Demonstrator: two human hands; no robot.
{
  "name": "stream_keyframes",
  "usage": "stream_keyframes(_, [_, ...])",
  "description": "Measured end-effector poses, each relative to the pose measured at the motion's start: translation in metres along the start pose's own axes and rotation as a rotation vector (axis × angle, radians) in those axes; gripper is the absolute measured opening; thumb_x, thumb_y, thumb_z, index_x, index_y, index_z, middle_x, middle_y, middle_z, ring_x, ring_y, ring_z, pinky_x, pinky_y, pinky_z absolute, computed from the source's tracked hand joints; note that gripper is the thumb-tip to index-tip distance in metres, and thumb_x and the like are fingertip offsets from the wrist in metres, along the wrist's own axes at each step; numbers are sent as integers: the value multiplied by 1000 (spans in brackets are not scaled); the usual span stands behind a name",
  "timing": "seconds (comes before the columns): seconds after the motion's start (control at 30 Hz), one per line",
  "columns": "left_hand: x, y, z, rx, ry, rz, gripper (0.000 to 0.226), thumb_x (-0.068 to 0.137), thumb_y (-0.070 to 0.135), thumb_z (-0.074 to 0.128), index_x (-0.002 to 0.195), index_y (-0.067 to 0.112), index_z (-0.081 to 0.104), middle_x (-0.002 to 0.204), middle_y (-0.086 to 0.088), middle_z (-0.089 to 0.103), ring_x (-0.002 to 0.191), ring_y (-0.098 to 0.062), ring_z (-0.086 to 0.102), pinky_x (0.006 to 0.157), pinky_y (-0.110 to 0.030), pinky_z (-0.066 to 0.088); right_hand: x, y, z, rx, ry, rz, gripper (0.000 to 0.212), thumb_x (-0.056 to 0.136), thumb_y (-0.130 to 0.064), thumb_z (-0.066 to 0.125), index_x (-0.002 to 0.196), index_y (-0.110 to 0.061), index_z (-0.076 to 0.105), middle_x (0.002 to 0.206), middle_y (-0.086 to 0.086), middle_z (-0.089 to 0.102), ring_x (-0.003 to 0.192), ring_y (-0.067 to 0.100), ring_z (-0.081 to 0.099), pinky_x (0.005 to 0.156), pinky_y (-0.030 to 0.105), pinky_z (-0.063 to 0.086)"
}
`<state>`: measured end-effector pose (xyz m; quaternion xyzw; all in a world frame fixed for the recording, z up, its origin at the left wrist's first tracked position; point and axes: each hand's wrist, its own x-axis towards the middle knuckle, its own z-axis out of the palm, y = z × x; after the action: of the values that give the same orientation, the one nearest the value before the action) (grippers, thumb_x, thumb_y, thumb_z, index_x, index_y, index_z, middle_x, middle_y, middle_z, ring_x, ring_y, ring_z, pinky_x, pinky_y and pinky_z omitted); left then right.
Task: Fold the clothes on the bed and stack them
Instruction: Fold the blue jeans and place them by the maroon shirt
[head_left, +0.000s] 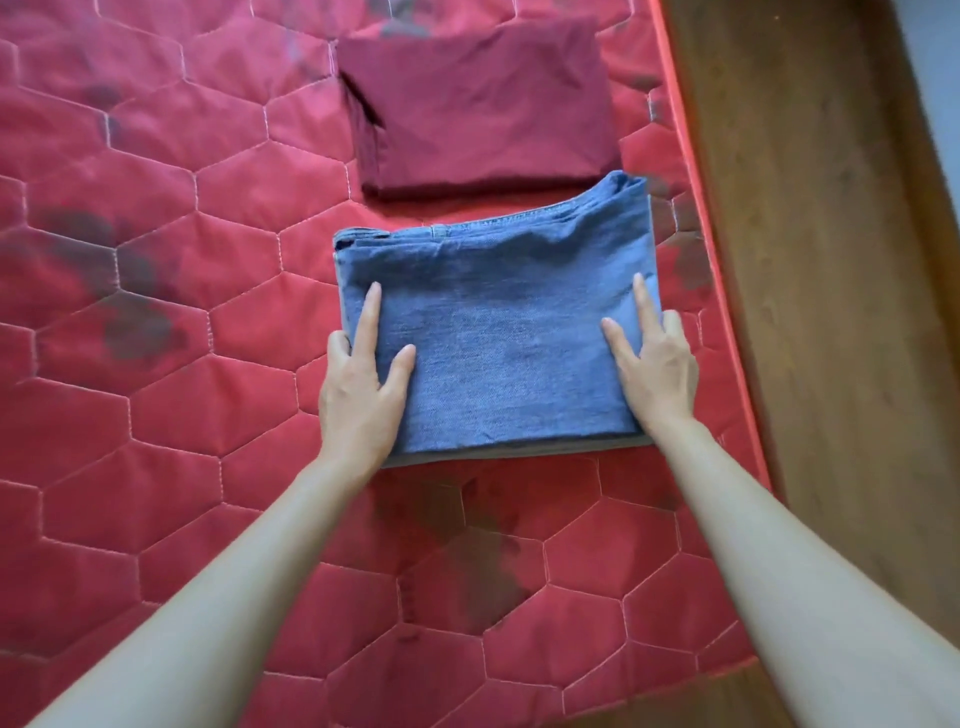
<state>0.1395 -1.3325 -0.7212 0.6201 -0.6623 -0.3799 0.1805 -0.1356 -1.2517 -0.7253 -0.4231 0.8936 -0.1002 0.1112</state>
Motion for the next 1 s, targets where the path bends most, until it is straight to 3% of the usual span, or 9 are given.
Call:
stream_keyframes(0.13, [-6,2,-4,-58,-1,34,67,95,36,54,150,46,18,101,-2,39,83,-8,42,75,-14,27,-4,4,-10,62,106,-28,60,93,-43,57,148,-33,34,91,3,39,78,31,54,66,34,39])
stream_keyframes(0.33, [-4,5,-1,119,-91,-59,67,96,43,48,150,48,8,104,-4,37,83,-24,46,77,-35,36,-8,6,-2,18,-85,55,59,97,-47,45,151,-39,21,97,3,40,91,36,57,74,40,43])
stream_keyframes(0.4, [-7,12,-3,271,-77,-56,66,96,44,47,152,43,11,115,-8,39,98,-30,50,79,-41,41,-12,1,-1,-34,-49,73,59,98,-45,45,151,-35,24,110,9,46,100,35,55,79,41,45])
stream_keyframes(0.47, [-11,18,-3,457,10,9,67,95,37,51,153,27,21,144,-18,33,129,-37,37,99,-52,39,-17,-11,-2,-92,46,49,58,97,-40,48,151,-23,31,137,16,43,123,36,46,96,45,40])
stream_keyframes(0.57, [-20,33,7,588,61,276,58,94,22,48,148,7,34,159,-19,17,147,-36,14,116,-54,12,-29,-48,1,-51,170,-117,51,98,-30,46,145,-10,42,149,23,35,139,38,33,112,48,30])
stream_keyframes(0.63, [-25,44,23,603,11,435,51,95,18,41,143,3,41,157,-15,26,147,-32,20,117,-53,13,-42,-79,15,-9,129,-289,47,98,-26,41,143,-11,45,150,19,37,141,35,33,114,49,27])
stream_keyframes(0.73, [-25,44,41,705,-103,418,53,98,23,29,148,8,37,157,-9,28,147,-28,21,117,-52,14,-56,-99,38,-69,-8,-442,48,98,-29,38,144,-18,44,153,10,35,144,26,29,116,52,24])
stream_keyframes(0.87, [-22,16,41,779,-96,385,55,100,36,29,152,18,29,160,-7,21,148,-25,17,119,-49,7,-40,-47,40,-146,-47,-351,54,98,-43,35,149,-25,35,158,6,27,147,23,22,118,51,15])
stream_keyframes(1.0, [-38,-5,25,745,-6,281,56,99,35,30,151,12,32,159,-10,21,148,-26,16,119,-48,11,-32,14,22,-240,-88,-365,55,100,-40,33,151,-18,31,159,8,22,147,26,19,118,48,20])
